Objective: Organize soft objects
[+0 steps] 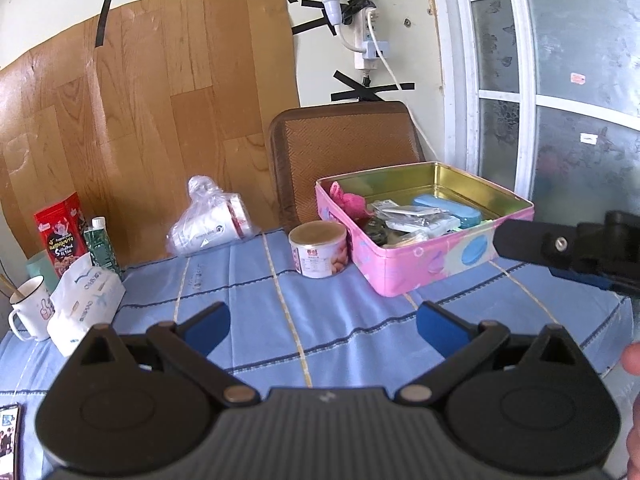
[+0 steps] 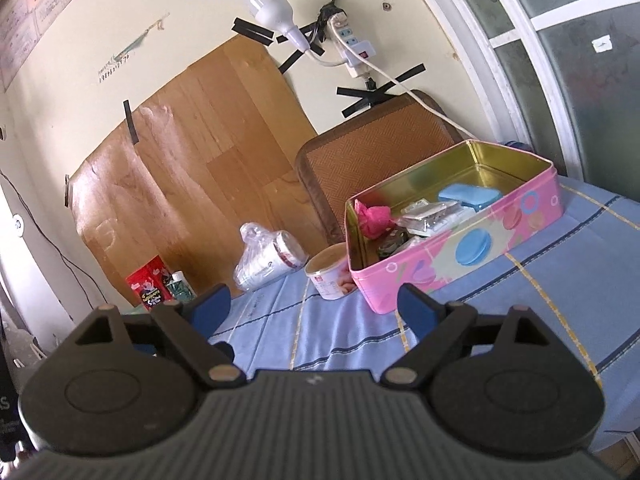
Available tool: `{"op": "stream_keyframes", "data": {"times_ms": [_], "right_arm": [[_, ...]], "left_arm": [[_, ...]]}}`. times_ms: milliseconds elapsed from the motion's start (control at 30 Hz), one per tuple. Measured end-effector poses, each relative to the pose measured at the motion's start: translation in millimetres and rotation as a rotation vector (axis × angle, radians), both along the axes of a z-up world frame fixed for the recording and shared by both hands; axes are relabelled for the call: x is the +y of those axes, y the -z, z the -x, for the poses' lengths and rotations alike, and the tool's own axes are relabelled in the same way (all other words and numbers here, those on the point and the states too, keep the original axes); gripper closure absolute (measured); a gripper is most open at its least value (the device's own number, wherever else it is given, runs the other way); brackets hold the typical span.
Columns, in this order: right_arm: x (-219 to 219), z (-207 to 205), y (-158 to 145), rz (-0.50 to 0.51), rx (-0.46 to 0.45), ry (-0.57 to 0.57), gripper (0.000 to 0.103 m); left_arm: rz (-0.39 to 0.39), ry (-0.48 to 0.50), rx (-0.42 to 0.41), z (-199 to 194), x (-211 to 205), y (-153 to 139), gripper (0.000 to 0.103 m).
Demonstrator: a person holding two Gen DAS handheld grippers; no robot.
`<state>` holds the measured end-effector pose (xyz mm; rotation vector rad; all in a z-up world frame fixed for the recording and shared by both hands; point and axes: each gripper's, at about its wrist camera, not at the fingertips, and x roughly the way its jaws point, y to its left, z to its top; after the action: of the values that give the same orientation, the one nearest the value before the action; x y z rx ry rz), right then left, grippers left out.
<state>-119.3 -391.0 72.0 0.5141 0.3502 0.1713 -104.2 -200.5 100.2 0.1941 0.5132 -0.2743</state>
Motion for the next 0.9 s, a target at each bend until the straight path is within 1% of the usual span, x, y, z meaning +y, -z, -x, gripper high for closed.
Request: {"op": "stream_keyframes", "data": {"times_ms": [133, 333, 533, 700, 800, 900], "right_arm": [[1.2, 3.1, -1.6, 0.005, -0.011, 0.018, 0.01], [7.4, 0.7, 1.9, 0.066, -0.018, 0.05, 0.01], [12.8, -8.1, 10.9, 0.13, -0.029, 0.084, 0.01], [12.5, -25.1, 18.7, 0.143, -0.024, 0.092, 0.009], [14.9, -30.0, 28.6, 0.169, -0.037, 0.118, 0.009], [16.7, -33.9, 38.1, 0.206, -0.023, 0.123, 0.009]], "left_arm": [[0.012, 0.016, -0.005, 4.5, 0.6, -2.6, 0.0], [0.03, 0.023, 0.012, -1.9, -0.4, 2.0, 0.0], [0.04, 0.028, 0.072, -17.5, -2.4, 14.1, 0.0], [0.031, 0.022, 0.111, -37.7, -4.9, 26.5, 0.0], [0.06, 0.009, 0.152, -52.7, -3.0, 37.3, 0.0], [0.089, -0.016, 0.205, -67.1, -2.1, 48.9, 0.0]]}}
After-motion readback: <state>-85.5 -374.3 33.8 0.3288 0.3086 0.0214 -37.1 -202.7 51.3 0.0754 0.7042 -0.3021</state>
